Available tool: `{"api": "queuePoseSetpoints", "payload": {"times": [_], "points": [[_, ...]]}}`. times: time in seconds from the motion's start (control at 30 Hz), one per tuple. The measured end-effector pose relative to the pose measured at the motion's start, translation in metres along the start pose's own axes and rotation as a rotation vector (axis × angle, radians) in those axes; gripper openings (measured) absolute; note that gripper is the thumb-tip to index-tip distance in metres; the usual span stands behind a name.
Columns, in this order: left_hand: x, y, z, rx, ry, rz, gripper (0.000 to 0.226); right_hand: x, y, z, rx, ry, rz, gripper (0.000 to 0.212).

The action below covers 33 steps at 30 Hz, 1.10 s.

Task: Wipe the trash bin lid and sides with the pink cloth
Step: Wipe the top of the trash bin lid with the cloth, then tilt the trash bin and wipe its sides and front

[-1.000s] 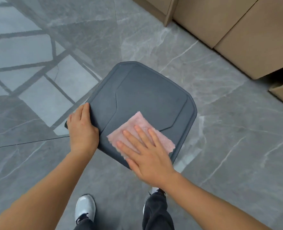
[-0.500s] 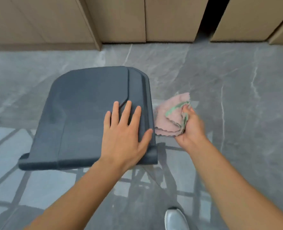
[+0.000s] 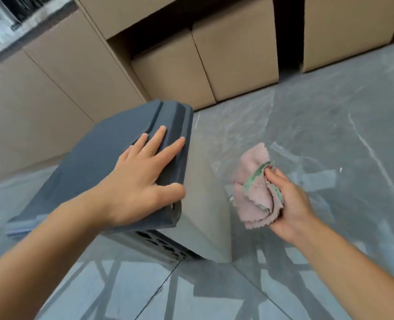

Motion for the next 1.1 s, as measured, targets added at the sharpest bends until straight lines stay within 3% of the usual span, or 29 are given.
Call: {"api": "queuePoseSetpoints", "payload": {"times": [0.13,0.27,0.47,0.67,0.87,0.97,1.1], "points": [[-0.044,0.002,0.028,0.027,-0.104,0.065,0.096,0.026,0.017,0.025,0.08,0.011,0.053,0.027],[-0.078,0.011,0.035,0.074,-0.082,0.126,0.097,0.048,0.023,0.033,0.116,-0.04,0.206,0.027],[-0.106,0.001,0.025,0.033,-0.159,0.096,0.094,0.091,0.031,-0.001,0.205,-0.016,0.187,0.028],[-0.11,-0.002,0.005,0.1,0.069,0.229,0.082,0.136,0.056,-0.052,0.385,-0.049,0.052,0.037],[-0.094,-0.003,-0.013,0.035,0.092,-0.054,0.098,0.169,0.032,-0.078,0.38,0.022,0.24,0.026],[-0.086,-0.003,-0.022,0.028,0.084,-0.201,0.095,0.172,0.017,-0.077,0.428,0.051,0.34,0.033],[-0.083,-0.005,-0.018,0.063,0.077,-0.223,0.094,0.144,-0.006,-0.072,0.387,0.093,0.48,0.028]]}}
Point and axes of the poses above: each hand's wrist, its own z-axis away from the middle knuckle, its own y-axis out of the back of the hand, x = y × z, the point moved 7 cm from there along -z, towards the middle knuckle
